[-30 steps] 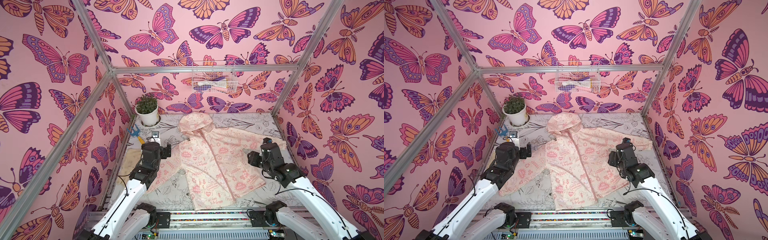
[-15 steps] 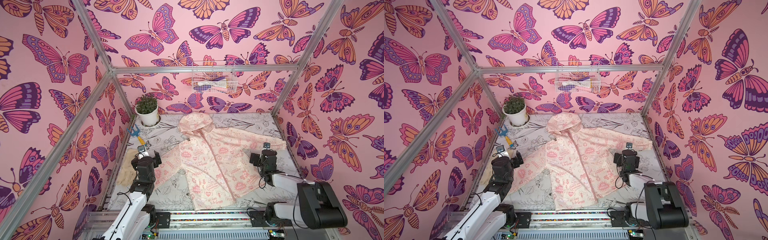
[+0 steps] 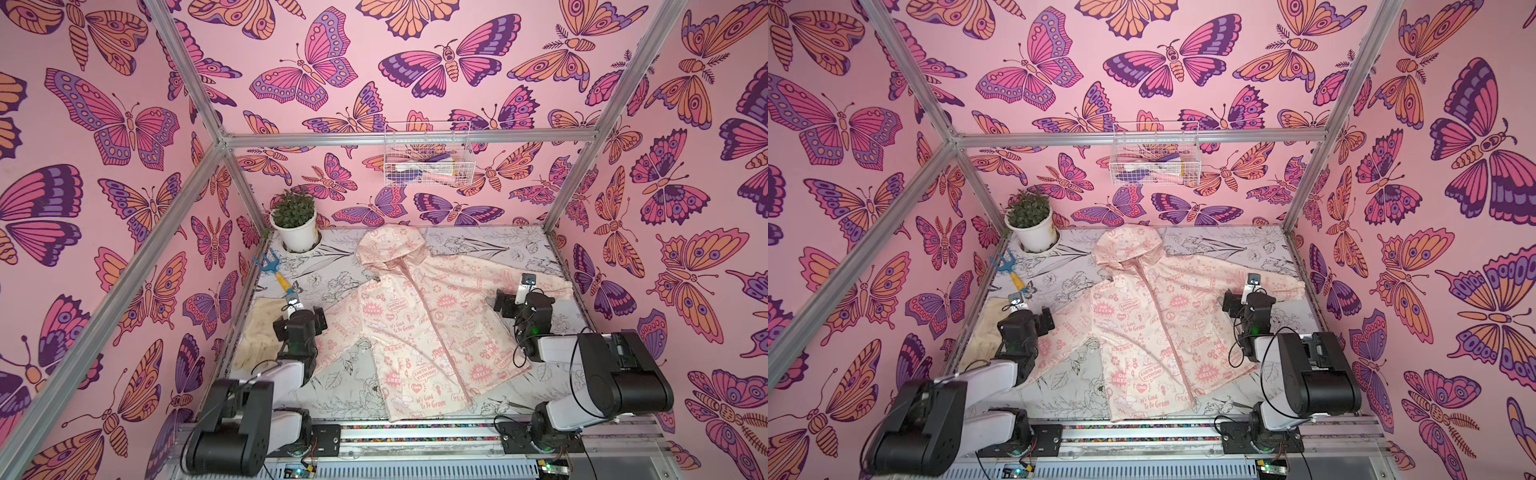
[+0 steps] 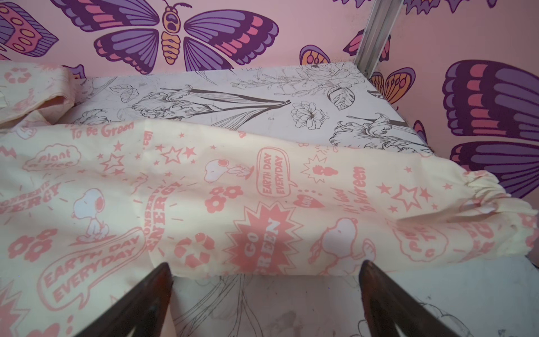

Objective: Unzip the jacket
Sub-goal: Reset both arms

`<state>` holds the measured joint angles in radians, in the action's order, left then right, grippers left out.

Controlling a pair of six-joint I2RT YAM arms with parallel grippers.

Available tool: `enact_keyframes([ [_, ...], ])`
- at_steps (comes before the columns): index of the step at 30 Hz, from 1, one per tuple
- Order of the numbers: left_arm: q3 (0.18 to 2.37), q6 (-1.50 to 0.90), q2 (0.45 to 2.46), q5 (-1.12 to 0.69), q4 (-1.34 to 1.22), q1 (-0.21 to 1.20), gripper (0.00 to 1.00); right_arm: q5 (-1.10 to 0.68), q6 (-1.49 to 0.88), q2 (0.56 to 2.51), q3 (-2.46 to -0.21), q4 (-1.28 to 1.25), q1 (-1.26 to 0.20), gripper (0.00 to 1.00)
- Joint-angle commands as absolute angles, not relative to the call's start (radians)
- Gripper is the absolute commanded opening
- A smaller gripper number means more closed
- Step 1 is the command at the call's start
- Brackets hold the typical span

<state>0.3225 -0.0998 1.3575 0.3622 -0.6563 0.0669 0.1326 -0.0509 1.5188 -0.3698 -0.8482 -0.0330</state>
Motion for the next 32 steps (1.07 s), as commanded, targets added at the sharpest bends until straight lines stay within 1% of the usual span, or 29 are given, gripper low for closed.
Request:
enact_keyframes([
  [1, 0.343, 0.026, 1.561, 0.162, -0.993, 0.036, 0.97, 0.120, -0.039, 1.506, -0.387, -0.841, -0.029, 0.99],
  [2, 0.305, 0.010, 1.588, 0.206, -1.077, 0.028, 1.00, 0.120, -0.040, 1.503, -0.391, -0.829, -0.030, 0.99],
  [3, 0.316, -0.039, 1.510, 0.201, -0.910, 0.019, 0.98, 0.119, -0.041, 1.504, -0.391, -0.829, -0.029, 0.99],
  [4, 0.299, -0.043, 1.510, 0.197, -0.940, 0.013, 0.95, 0.119, -0.040, 1.505, -0.391, -0.831, -0.028, 0.99],
  [5, 0.261, -0.007, 1.586, 0.198, -1.149, 0.012, 0.95, 0.119, -0.040, 1.504, -0.390, -0.829, -0.029, 0.99],
  [6, 0.256, -0.006, 1.573, 0.187, -1.128, 0.014, 0.93, 0.120, -0.040, 1.506, -0.392, -0.829, -0.028, 0.99],
  [7, 0.281, -0.034, 1.511, 0.183, -0.984, 0.011, 0.91, 0.120, -0.040, 1.504, -0.391, -0.828, -0.030, 0.99],
  [8, 0.302, -0.045, 1.511, 0.192, -0.943, 0.006, 1.00, 0.119, -0.040, 1.504, -0.391, -0.828, -0.028, 0.99],
  [9, 0.308, -0.024, 1.558, 0.188, -1.017, 0.006, 1.00, 0.120, -0.040, 1.504, -0.390, -0.830, -0.028, 0.99],
  [10, 0.316, -0.013, 1.566, 0.186, -1.010, 0.009, 1.00, 0.122, -0.042, 1.504, -0.393, -0.825, -0.029, 0.99],
  [11, 0.347, -0.033, 1.526, 0.175, -0.897, 0.005, 1.00, 0.121, -0.049, 1.506, -0.406, -0.800, -0.027, 0.99],
  [12, 0.368, -0.043, 1.521, 0.186, -0.865, 0.003, 1.00, 0.118, -0.049, 1.504, -0.403, -0.804, -0.025, 0.99],
  [14, 0.339, -0.021, 1.564, 0.191, -1.009, 0.005, 1.00, 0.120, -0.051, 1.506, -0.404, -0.806, -0.025, 0.99],
  [16, 0.340, -0.031, 1.537, 0.185, -0.948, 0.005, 1.00, 0.120, -0.051, 1.506, -0.404, -0.805, -0.025, 0.99],
  [32, 0.348, -0.008, 1.554, 0.193, -0.961, 0.021, 1.00, 0.110, -0.045, 1.504, -0.404, -0.803, -0.024, 0.99],
])
